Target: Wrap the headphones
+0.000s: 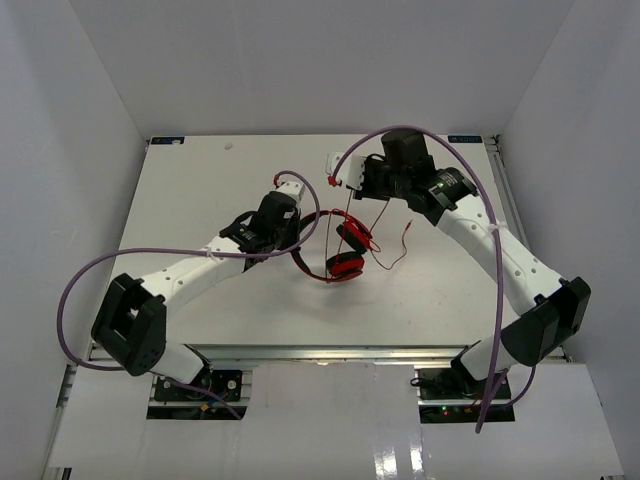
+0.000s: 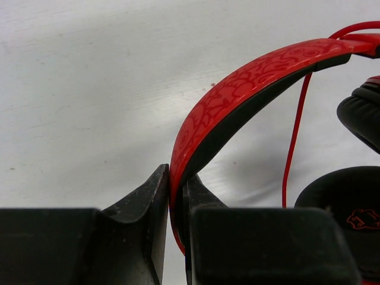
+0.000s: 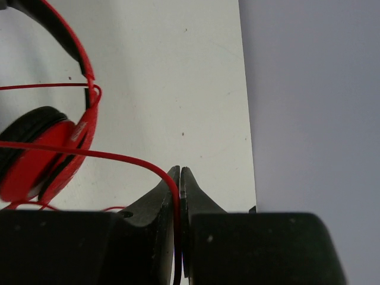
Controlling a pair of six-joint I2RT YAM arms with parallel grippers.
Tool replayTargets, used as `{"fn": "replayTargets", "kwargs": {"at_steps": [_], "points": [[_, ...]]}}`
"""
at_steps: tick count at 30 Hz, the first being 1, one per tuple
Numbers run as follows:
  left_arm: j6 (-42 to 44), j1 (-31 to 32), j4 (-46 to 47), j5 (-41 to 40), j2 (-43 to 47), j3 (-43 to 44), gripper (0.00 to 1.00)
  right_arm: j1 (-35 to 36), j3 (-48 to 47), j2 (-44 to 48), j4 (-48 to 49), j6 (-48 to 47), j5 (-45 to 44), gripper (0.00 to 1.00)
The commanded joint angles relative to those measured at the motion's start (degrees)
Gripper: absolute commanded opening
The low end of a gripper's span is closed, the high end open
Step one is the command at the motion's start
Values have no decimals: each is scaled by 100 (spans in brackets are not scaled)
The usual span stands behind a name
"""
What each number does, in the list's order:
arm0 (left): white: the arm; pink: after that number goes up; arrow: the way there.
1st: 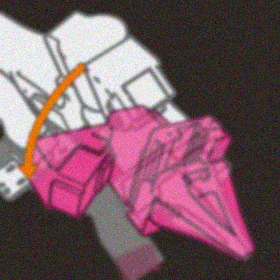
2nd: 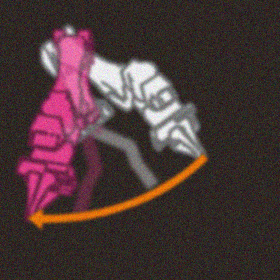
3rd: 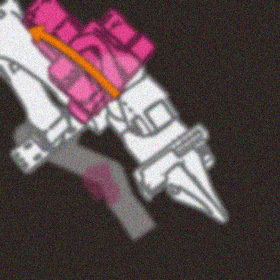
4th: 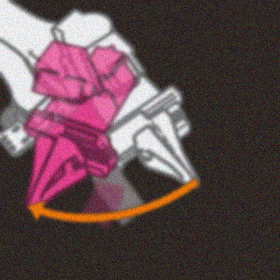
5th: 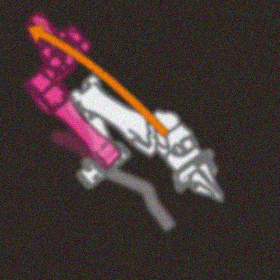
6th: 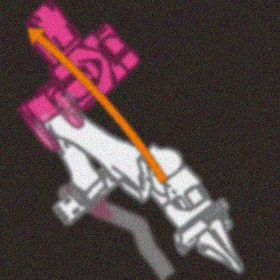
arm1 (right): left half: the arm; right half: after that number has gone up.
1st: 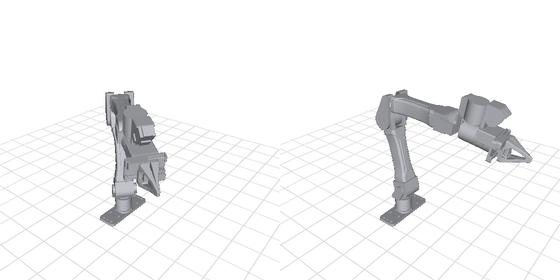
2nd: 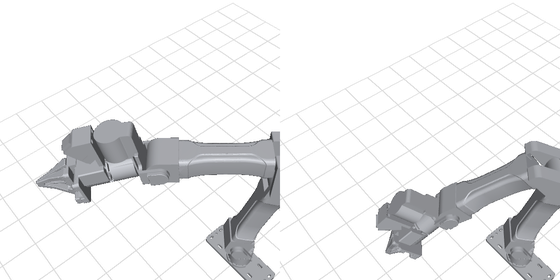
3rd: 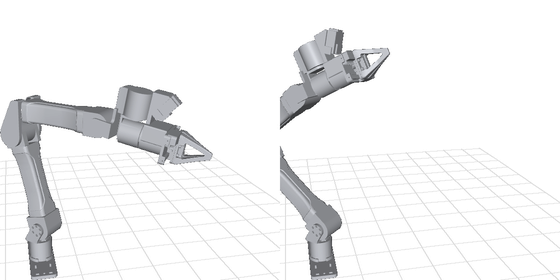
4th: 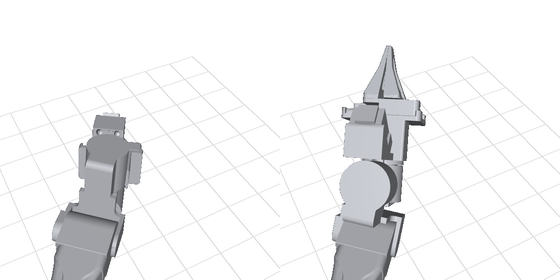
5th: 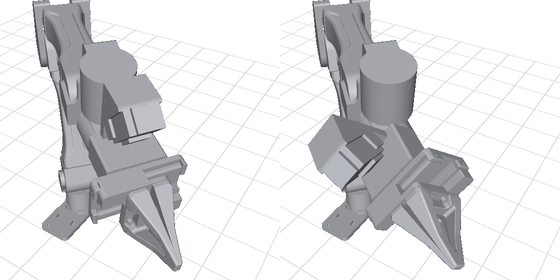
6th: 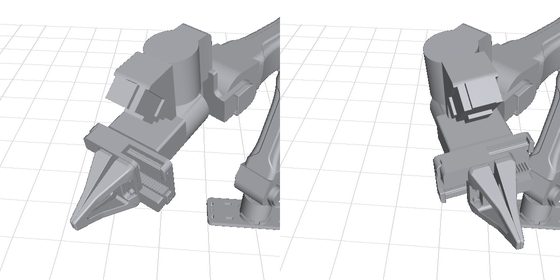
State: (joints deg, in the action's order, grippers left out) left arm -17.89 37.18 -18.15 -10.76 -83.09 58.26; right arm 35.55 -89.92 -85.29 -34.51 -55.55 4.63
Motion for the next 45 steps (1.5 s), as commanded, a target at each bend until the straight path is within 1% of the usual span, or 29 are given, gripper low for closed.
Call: {"fn": "replayTargets", "kwargs": {"at_steps": [1,7,9,13,16,26,34,38,41,43,45], "points": [[330,142,324,709,699,-111,0,-343,-378,-124,268,577,513,9],[418,399,268,1064,1102,-234,0,-647,-386,-293,260,848,892,9],[427,476,251,1322,1197,-231,0,-731,-390,-385,260,970,1032,9],[397,628,197,1509,1329,-156,0,-889,-433,-528,266,1140,1273,9],[319,707,130,1484,1443,-38,0,-982,-368,-559,260,1268,1464,10],[94,720,58,1540,1735,427,0,-1338,628,-304,329,1797,2569,10],[-4,738,-66,1647,1682,661,0,-1384,976,-330,647,2452,3096,10],[-107,738,-109,1612,1691,859,0,-1530,1313,-313,931,2892,4087,11],[-169,738,-168,1603,1692,1056,0,-1602,1599,-304,1391,3425,5013,12],[-197,744,-269,1603,1665,1227,0,-1603,1785,-265,1806,3829,5411,12],[-246,747,-438,1596,1622,1406,0,-1603,2055,-224,2514,4442,5755,13]]}}
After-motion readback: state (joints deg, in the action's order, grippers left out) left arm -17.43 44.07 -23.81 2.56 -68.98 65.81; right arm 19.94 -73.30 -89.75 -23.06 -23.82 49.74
